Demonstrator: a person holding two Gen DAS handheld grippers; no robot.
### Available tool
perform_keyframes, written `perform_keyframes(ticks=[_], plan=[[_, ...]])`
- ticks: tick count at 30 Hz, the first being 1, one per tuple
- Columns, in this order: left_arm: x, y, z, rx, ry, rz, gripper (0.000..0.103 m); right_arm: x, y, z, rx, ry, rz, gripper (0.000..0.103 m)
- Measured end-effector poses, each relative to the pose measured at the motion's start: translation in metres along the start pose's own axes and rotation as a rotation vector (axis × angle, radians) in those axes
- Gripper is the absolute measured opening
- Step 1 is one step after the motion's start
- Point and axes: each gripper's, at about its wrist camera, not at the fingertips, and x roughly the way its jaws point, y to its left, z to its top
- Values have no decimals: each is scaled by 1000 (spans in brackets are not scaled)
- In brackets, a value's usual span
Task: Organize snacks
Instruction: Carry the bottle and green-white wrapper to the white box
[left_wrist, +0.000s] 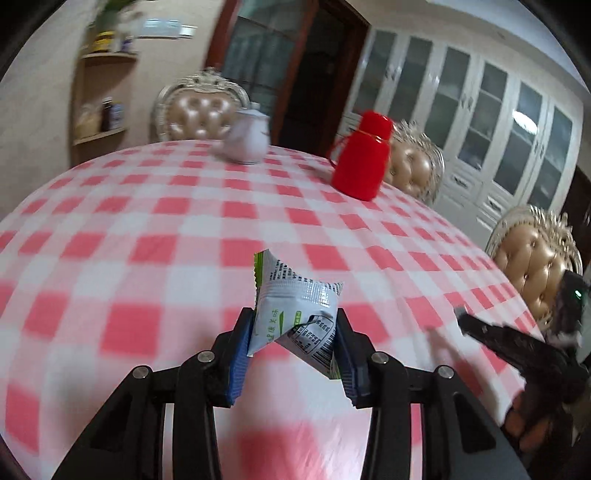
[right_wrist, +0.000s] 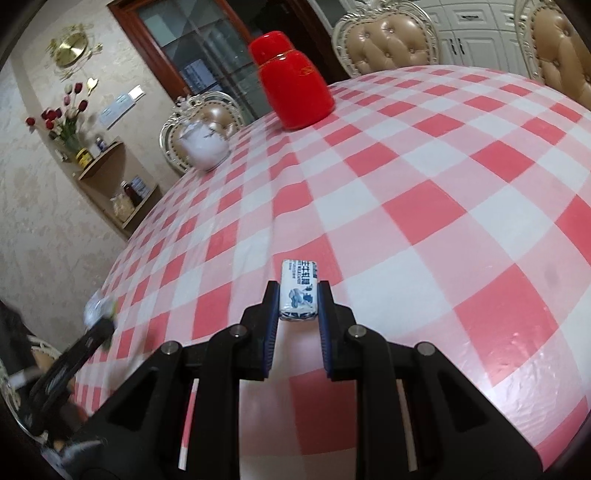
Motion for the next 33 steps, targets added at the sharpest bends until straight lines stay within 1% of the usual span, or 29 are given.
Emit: perform_keyframes(ticks=[3,4,6,10,16,21,22,24,28,31,33], plan=[[-18,22,-15,-56,3,13,43,-5,5,-6,4,-7,22,23],[-24,30,-17,-81,-3,21,43,-6,8,-9,-1,-7,16,23],[-31,40,-19,-121,-12,13,43,-10,14,-19,-9,4,18,23],[-49,56,-32,-153,-10,30,43,-23,33,-42,-47,26,49,23],[-76,65,-52,-155,-32,59,43,-41,72,-77,-155,41,101,23],[-99,71,-69,-142,-58,114,43,-45,101,-104,-224,85,153,23],[-103,73,-71,-150,-55,114,43,-46,107,-111,-239,97,166,23],[-116,80,-80,-184,-66,109,43,-49,117,-121,-261,112,188,23],[-135,84,-89,-178,-59,139,43,-60,136,-137,-288,117,240,23],[-157,88,-95,-184,-62,163,43,-67,151,-150,-302,128,279,23],[-169,89,-99,-172,-65,191,43,-71,162,-160,-317,140,303,23]])
